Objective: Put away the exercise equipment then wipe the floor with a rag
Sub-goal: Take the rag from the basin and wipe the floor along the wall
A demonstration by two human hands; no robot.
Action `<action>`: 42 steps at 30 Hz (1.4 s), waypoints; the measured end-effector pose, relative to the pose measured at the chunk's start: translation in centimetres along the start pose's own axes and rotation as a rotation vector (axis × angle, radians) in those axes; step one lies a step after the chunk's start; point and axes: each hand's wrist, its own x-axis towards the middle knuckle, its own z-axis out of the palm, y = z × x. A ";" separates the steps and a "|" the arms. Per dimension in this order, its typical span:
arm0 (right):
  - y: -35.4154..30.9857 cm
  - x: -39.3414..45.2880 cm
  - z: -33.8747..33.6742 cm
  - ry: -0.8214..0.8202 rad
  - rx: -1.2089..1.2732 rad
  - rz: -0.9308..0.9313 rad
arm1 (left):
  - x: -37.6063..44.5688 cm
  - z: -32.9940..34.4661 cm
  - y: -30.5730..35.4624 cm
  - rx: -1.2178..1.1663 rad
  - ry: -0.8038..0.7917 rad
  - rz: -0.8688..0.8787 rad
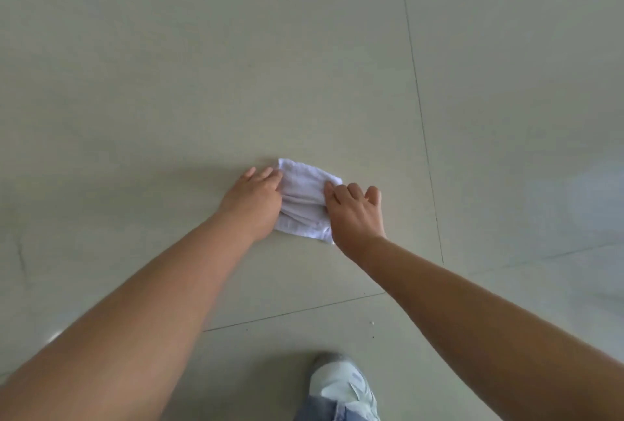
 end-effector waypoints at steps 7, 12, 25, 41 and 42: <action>-1.4 0.9 -1.9 -0.214 0.008 -0.006 | 1.0 -1.2 1.1 0.255 -0.053 0.005; -1.0 0.8 -0.6 -0.092 -0.079 -0.021 | 1.7 -2.2 0.9 0.491 -0.099 0.139; 0.2 1.2 -1.8 -0.210 -0.383 -0.216 | 3.1 -0.7 0.2 0.525 -0.126 0.322; 2.0 0.0 -1.2 -0.050 -0.308 -0.246 | 2.8 -3.5 5.0 0.472 -0.084 0.043; 2.5 -0.3 -1.6 -0.061 -0.324 -0.269 | 2.7 -3.5 5.4 0.435 -0.075 0.011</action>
